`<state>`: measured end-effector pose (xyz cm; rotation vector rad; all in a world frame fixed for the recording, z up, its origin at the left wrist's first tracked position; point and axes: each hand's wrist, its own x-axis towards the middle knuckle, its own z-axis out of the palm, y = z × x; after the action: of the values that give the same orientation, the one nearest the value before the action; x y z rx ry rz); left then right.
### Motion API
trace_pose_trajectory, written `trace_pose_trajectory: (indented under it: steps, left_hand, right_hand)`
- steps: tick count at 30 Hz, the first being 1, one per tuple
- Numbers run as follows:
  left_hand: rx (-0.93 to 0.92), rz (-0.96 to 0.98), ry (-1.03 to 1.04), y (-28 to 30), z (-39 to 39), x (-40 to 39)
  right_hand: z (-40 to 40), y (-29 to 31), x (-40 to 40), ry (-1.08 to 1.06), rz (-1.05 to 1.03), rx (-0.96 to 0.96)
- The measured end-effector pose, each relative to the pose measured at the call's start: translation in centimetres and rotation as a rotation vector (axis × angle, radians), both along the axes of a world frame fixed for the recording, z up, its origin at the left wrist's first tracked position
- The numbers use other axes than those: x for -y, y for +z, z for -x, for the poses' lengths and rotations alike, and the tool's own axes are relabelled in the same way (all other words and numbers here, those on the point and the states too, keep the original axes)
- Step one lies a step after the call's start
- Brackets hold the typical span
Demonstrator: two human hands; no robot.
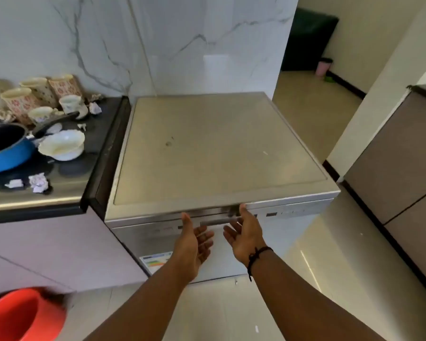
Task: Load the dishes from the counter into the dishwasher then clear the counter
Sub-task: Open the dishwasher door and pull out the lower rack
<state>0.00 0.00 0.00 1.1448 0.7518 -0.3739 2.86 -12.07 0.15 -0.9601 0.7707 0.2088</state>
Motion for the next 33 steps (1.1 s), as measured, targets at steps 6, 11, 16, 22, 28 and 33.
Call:
trace_pose_trajectory:
  steps: [6,11,16,22,28,33]
  left_hand:
    - [0.002,0.274,0.241,-0.7,-2.1,2.9]
    - [0.059,0.378,0.378,-0.7,-2.4,4.5]
    - [0.065,0.376,0.368,-1.0,-2.4,4.6]
    - [0.041,0.321,0.322,-1.4,-2.5,4.0]
    - [-0.038,0.273,0.29,-2.0,-1.1,5.0]
    - [-0.098,0.19,0.184,-3.2,4.1,4.8]
  right_hand:
    - [-1.3,-1.5,0.5,-0.12,-0.318,0.118]
    - [-1.3,-2.7,1.2,-0.073,-0.322,0.162]
    - [-1.4,-4.0,1.8,-0.044,-0.218,0.158]
    - [-1.4,-3.9,1.6,-0.019,-0.119,0.156]
    - [0.0,-4.4,0.0,-0.085,0.02,0.044]
    - [4.9,-6.1,-0.3,-0.142,0.106,0.013]
